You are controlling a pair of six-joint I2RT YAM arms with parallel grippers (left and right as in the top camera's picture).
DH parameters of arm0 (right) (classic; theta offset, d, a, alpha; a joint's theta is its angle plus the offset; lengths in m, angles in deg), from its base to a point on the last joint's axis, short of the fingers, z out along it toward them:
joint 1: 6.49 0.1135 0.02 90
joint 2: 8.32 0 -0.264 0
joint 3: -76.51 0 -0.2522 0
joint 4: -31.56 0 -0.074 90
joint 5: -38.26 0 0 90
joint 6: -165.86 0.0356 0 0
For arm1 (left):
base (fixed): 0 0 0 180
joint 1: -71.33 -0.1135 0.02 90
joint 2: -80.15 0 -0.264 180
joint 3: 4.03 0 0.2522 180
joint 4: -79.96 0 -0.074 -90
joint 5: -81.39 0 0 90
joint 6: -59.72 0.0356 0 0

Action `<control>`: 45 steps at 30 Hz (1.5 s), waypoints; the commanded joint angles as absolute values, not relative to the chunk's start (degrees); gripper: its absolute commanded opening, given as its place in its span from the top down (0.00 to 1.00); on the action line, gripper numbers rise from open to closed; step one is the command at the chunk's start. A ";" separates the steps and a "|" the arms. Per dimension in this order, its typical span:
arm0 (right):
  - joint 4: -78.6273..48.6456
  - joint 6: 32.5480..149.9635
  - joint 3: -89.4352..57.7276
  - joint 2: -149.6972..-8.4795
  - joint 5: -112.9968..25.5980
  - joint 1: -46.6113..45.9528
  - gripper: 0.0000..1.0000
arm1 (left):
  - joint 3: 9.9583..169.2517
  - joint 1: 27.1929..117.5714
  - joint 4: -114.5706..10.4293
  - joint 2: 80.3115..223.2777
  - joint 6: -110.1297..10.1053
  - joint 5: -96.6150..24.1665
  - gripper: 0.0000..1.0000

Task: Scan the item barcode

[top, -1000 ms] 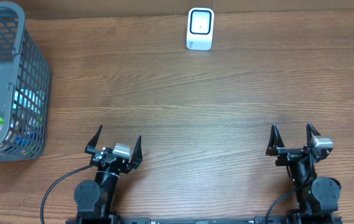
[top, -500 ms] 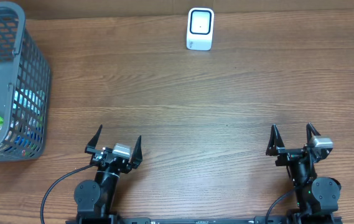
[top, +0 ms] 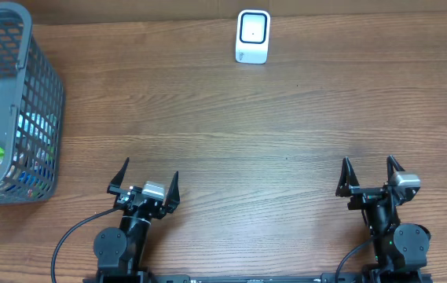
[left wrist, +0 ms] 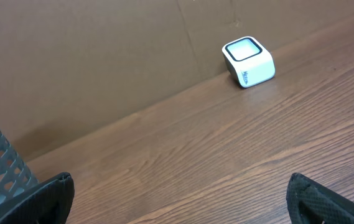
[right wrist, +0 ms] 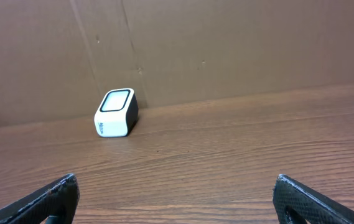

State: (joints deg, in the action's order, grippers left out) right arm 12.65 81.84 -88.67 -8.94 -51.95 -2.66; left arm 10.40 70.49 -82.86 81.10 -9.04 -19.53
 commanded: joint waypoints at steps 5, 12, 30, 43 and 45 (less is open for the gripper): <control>13.08 81.59 -89.28 -8.48 -51.82 -2.37 0.00 | 10.00 70.14 -82.90 80.40 -8.21 -18.98 0.00; 13.11 81.62 -89.28 -8.48 -51.64 -2.37 0.00 | 10.00 70.14 -82.90 80.40 -8.19 -18.98 0.00; 13.08 82.05 -89.28 -8.48 -51.03 -2.37 0.00 | 10.00 70.23 -83.49 80.40 -10.20 -20.86 0.00; 10.16 82.03 -87.01 -8.48 -50.33 -2.39 0.00 | 12.34 70.16 -89.09 80.44 -17.61 -20.03 0.00; 9.11 82.01 -85.96 -8.48 -50.33 -2.37 0.00 | 13.43 70.10 -89.09 80.90 -18.22 -20.03 0.00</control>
State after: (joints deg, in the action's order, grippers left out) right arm 9.96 81.84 -88.60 -8.96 -50.51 -2.66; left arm 10.55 70.49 -88.84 81.10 -15.47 -19.98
